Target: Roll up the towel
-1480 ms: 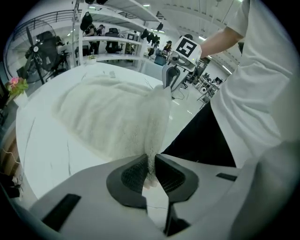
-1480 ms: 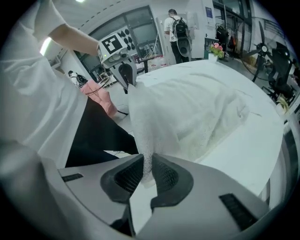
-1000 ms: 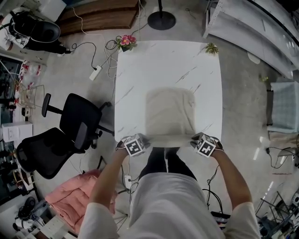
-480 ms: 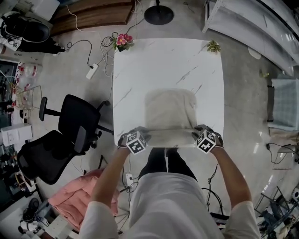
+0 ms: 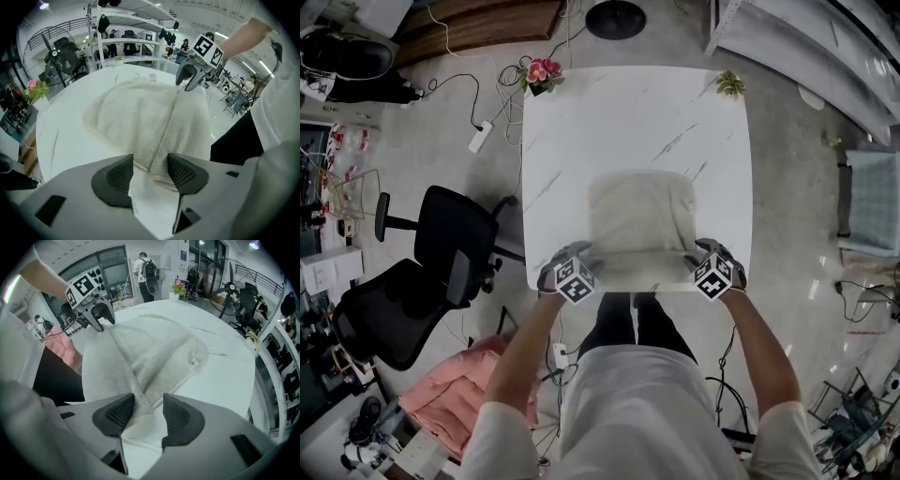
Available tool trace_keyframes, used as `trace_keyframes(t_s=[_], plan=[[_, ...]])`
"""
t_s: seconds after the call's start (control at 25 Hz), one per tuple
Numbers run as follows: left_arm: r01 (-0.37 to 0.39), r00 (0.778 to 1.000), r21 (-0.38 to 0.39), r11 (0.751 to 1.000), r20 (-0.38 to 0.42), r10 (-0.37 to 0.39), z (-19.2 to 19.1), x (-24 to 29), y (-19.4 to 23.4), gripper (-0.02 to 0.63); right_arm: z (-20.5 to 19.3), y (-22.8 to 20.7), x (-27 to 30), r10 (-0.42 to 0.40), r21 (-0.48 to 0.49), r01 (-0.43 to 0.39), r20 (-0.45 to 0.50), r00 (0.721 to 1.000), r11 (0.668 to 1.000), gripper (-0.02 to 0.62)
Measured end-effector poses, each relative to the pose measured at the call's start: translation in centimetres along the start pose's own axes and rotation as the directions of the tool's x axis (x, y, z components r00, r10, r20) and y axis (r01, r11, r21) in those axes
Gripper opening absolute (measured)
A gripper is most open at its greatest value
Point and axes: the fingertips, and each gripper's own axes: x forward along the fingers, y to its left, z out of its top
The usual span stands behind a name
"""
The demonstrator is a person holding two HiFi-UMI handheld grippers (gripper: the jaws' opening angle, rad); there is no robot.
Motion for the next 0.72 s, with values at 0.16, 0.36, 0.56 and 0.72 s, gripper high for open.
trace_keyframes(t_s=[0.16,0.36,0.56,0.72], plan=[[-0.014,1.0,-0.064,0.998,0.016,0.015,-0.1,-0.6,0.2,0.252,0.1,-0.1,-0.7,0.005,0.037,-0.006,0.025,1.0,0.999,0.212],[-0.058,0.997,-0.052,0.997,0.049,0.06,0.2,-3.2,-0.1,0.25,1.3,-0.3,-4.1,-0.042,0.032,0.038,0.124,0.991,0.999,0.208],[-0.011,0.995,-0.036,0.999,0.103,0.015,0.9,-5.7,-3.2,0.232,1.8,2.2,-6.7,0.009,-0.015,-0.006,0.194,0.981,1.0,0.19],[0.017,0.996,0.057,0.998,0.091,-0.022,0.1,-4.9,-6.9,0.223,0.9,5.7,-6.9,0.089,-0.096,-0.072,0.183,0.979,0.993,0.183]])
